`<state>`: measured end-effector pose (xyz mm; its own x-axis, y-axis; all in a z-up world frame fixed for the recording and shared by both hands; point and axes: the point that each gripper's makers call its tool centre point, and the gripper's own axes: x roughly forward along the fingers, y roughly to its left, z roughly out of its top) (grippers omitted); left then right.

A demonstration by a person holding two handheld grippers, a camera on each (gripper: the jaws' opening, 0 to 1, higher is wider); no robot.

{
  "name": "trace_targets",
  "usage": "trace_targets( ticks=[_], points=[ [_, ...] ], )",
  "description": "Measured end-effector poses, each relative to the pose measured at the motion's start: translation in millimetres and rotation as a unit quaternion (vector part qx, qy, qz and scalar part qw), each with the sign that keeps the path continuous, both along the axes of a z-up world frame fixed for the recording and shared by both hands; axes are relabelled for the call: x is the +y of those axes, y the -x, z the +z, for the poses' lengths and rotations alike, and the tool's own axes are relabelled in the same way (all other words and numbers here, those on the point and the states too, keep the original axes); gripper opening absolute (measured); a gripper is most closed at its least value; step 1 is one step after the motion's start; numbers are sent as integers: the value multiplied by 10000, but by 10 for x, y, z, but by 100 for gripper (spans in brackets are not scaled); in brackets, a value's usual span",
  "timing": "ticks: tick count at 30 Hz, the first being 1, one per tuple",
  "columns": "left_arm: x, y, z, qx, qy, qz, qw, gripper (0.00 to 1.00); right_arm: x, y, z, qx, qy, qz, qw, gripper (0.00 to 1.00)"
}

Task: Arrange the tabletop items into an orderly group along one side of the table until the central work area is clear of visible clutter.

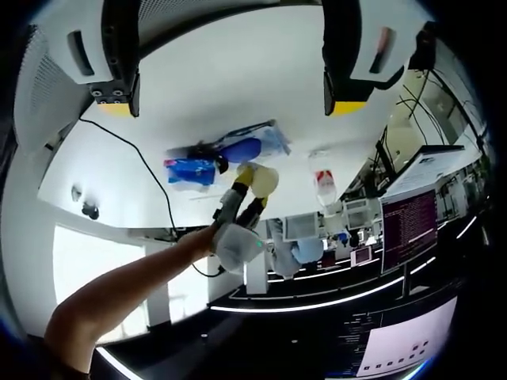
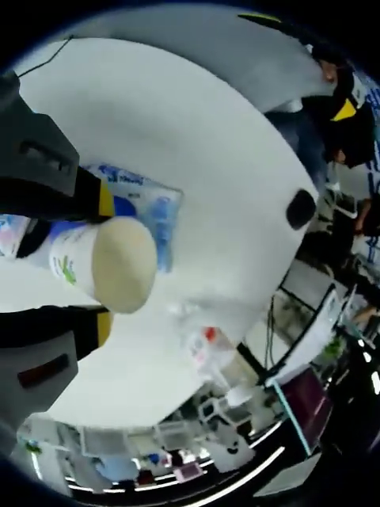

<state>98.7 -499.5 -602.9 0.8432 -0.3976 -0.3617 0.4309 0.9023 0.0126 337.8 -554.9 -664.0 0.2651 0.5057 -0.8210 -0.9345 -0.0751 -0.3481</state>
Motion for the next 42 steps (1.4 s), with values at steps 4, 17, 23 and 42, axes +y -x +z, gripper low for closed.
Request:
trace_targets(
  ticks=[4,17,23,42],
  points=[
    [-5,2,-2,9,2,-11,10000,97,20,-7,51,269,-515,-524,9969,37],
    [-20,6,-20,48,-67,-44,10000,97,15,-57,99,857,-1594,-1700,9687,37],
    [-11,3,-18,43,-62,-22,10000,97,-4,-154,172,1079,-2124,-2236,9451,37],
    [-10,8,-36,56,-105,-48,9999,96,-149,-366,333,868,-2941,-2971,9042,36]
  ],
)
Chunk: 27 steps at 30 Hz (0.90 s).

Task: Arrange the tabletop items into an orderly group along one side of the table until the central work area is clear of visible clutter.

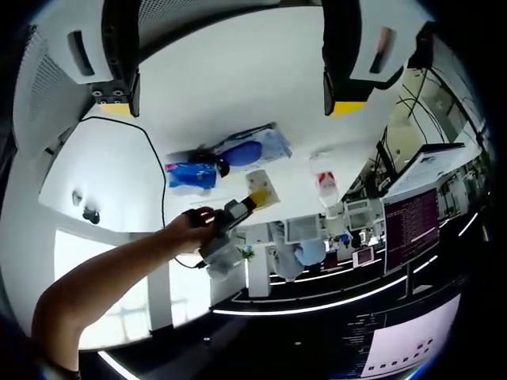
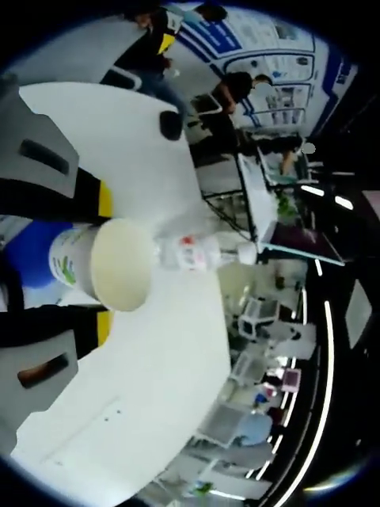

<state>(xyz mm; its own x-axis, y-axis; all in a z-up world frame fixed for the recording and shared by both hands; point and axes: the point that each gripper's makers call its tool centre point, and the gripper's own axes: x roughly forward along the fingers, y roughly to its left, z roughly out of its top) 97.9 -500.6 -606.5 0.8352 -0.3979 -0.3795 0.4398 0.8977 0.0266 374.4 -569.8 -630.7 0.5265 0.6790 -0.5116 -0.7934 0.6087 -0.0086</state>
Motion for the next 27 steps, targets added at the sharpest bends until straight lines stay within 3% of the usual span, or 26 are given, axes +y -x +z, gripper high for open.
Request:
trace_targets(
  ticks=[1,3,18,27],
  points=[
    [-2,2,-3,6,-8,-7,10000,96,-15,-37,39,-149,-50,-71,9999,36],
    [-7,4,-8,13,-28,-19,10000,96,-25,-38,77,-126,-280,-203,9993,36],
    [-3,-1,-2,-8,-22,5,10000,95,-101,-152,98,-414,-355,-466,9974,36],
    [-8,-5,16,-51,29,16,10000,95,-65,-192,23,-302,-411,-614,9968,36]
  ],
)
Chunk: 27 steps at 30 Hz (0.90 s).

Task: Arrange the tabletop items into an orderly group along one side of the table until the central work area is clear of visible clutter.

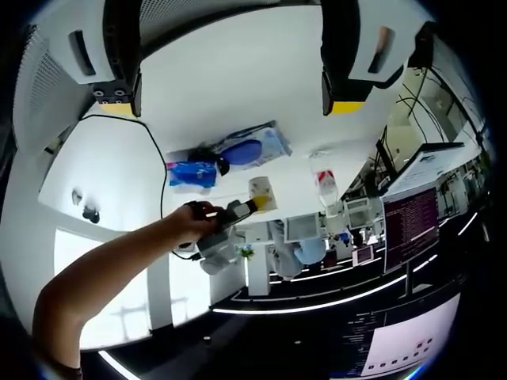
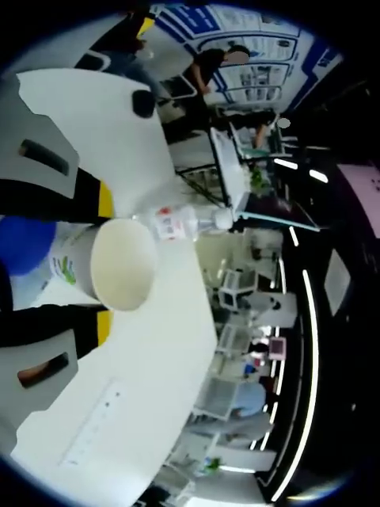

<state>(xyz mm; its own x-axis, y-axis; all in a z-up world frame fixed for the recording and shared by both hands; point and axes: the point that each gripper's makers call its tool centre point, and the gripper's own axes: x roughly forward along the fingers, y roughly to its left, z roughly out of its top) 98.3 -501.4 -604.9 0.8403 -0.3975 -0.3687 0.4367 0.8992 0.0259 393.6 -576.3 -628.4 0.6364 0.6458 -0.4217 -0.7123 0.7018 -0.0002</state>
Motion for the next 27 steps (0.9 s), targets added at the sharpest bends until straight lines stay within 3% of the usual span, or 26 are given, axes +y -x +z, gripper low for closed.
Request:
trace_targets(
  ticks=[6,27],
  points=[
    [-5,2,-26,34,-107,-22,9999,96,47,-54,-54,29,42,17,10000,36],
    [-1,-11,-12,30,-12,38,10000,97,333,-314,-78,55,-85,-12,9999,36]
  ],
)
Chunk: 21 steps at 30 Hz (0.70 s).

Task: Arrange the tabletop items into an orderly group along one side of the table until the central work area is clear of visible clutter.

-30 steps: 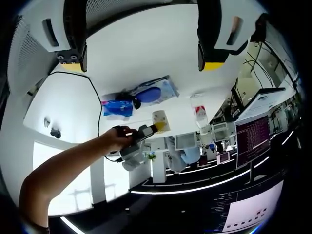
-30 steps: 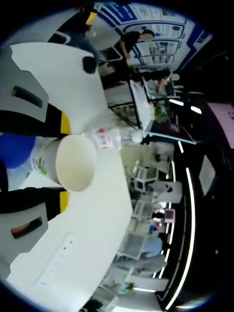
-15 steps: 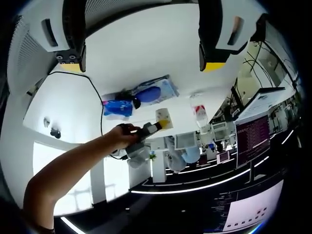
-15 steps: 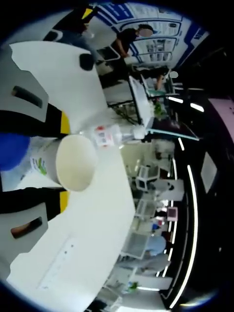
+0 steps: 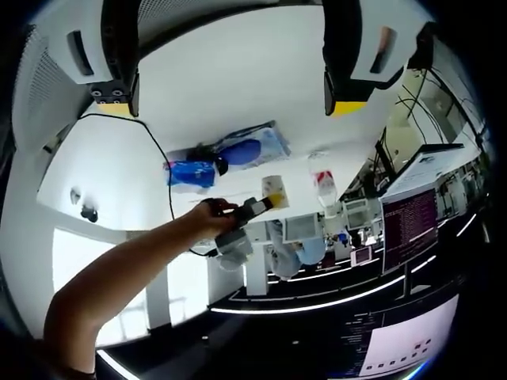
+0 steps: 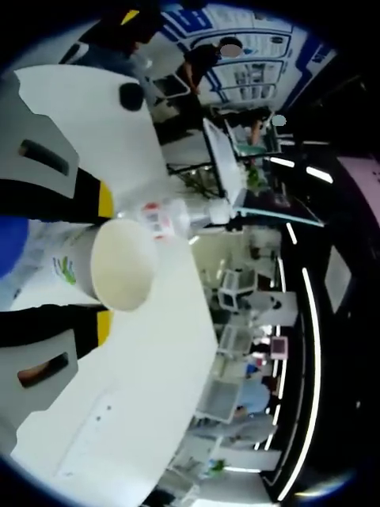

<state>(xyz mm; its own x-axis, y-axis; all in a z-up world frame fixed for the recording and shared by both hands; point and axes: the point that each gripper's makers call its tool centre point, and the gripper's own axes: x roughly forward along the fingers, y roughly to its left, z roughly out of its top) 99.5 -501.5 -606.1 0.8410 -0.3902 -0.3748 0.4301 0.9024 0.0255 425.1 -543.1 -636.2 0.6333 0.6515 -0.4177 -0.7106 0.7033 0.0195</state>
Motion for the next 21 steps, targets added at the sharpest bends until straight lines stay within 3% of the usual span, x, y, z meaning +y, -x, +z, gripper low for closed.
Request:
trace_targets(
  ticks=[21],
  points=[
    [7,-18,8,51,129,59,9999,96,290,-222,-111,153,-74,16,9999,36]
  ],
)
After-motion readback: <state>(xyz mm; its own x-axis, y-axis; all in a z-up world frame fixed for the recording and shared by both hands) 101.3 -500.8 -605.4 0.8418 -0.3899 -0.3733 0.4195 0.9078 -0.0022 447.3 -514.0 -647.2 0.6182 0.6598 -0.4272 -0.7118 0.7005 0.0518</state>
